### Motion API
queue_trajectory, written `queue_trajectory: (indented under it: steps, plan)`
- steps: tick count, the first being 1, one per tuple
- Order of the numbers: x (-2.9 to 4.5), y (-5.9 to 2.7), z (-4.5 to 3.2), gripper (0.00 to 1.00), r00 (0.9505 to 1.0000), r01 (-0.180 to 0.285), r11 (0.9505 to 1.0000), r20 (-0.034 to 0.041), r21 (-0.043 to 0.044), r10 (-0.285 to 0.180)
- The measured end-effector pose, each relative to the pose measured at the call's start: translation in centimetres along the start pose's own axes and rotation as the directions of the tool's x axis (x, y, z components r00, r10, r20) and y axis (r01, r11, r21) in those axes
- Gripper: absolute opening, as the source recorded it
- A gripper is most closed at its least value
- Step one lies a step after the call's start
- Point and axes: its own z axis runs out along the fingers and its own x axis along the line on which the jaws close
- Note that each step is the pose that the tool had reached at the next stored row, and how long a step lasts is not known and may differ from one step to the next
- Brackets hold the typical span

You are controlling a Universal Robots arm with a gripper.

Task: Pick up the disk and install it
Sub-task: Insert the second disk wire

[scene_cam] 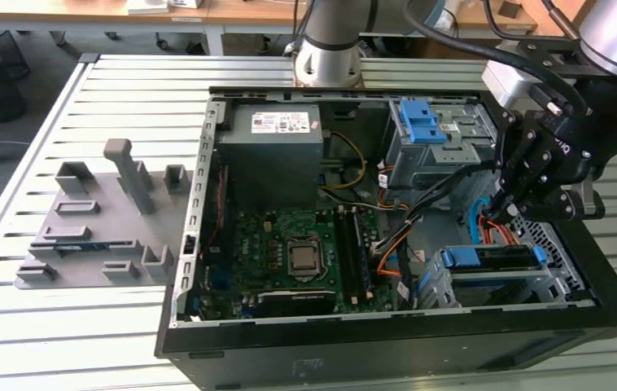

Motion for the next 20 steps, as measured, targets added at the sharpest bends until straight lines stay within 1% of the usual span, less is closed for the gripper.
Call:
queue_trajectory:
  steps: [1,6,8,11,14,20]
  plan:
    - [0.00,0.00,0.00,0.17,1.0000,0.000,1.0000,0.0000,0.0000,0.000]
    - [0.00,0.00,0.05,0.17,1.0000,0.000,1.0000,0.0002,0.0000,0.000]
    - [0.00,-0.01,0.13,0.17,1.0000,0.000,1.0000,0.0030,0.0003,0.000]
    - [0.04,0.02,0.27,0.17,1.0000,0.000,1.0000,0.0071,0.0041,0.000]
    - [0.16,0.06,0.48,0.17,1.0000,0.000,1.0000,0.0080,0.0082,0.000]
    - [0.26,0.09,1.11,0.17,1.0000,0.000,1.0000,0.0081,0.0085,0.000]
